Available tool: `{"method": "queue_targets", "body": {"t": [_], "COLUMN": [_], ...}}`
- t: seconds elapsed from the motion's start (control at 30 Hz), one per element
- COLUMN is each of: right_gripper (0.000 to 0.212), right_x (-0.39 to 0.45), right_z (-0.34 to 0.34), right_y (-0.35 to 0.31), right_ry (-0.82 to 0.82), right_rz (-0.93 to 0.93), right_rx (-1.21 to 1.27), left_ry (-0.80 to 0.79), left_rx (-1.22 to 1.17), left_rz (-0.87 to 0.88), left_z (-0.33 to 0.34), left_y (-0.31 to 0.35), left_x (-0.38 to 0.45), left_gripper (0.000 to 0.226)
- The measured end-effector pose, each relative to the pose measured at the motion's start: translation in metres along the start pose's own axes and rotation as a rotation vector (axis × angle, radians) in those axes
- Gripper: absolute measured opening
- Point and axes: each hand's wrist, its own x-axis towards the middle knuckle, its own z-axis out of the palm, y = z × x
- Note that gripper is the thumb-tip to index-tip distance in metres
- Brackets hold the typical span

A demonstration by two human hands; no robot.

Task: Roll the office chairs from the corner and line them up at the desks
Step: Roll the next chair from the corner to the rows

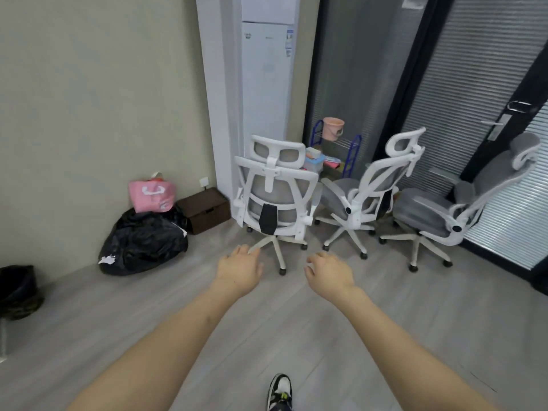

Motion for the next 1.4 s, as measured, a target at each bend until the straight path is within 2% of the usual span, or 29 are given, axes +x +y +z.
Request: {"method": "queue_targets", "body": {"t": [0.23, 0.43, 0.77, 0.87, 1.1, 1.27, 1.4], "right_gripper": [0.037, 0.038, 0.041, 0.048, 0.080, 0.085, 0.076], "right_x": [0.187, 0.321, 0.497, 0.540, 0.626, 0.640, 0.627], "right_z": [-0.001, -0.006, 0.022, 0.029, 0.056, 0.080, 0.078], "right_y": [0.018, 0.022, 0.005, -0.001, 0.000, 0.002, -0.001], "right_ry": [0.004, -0.022, -0.109, -0.136, -0.172, -0.217, -0.190], "right_rz": [-0.013, -0.019, 0.090, 0.145, 0.240, 0.332, 0.344], "right_rx": [0.011, -0.022, 0.028, 0.030, 0.015, 0.041, 0.032], "left_ry": [-0.007, -0.031, -0.094, -0.132, -0.200, -0.234, -0.215], "left_rx": [0.017, 0.019, 0.028, 0.020, 0.058, 0.034, 0.027], "left_rz": [-0.038, -0.080, 0.021, 0.053, 0.123, 0.199, 0.197], "left_z": [-0.014, -0.025, -0.023, -0.024, -0.019, -0.003, -0.003], "left_y": [-0.037, -0.070, -0.134, -0.156, -0.205, -0.223, -0.223], "left_x": [0.177, 0.298, 0.494, 0.553, 0.675, 0.697, 0.687], "left_gripper": [0.051, 0.048, 0.050, 0.052, 0.064, 0.067, 0.070]}}
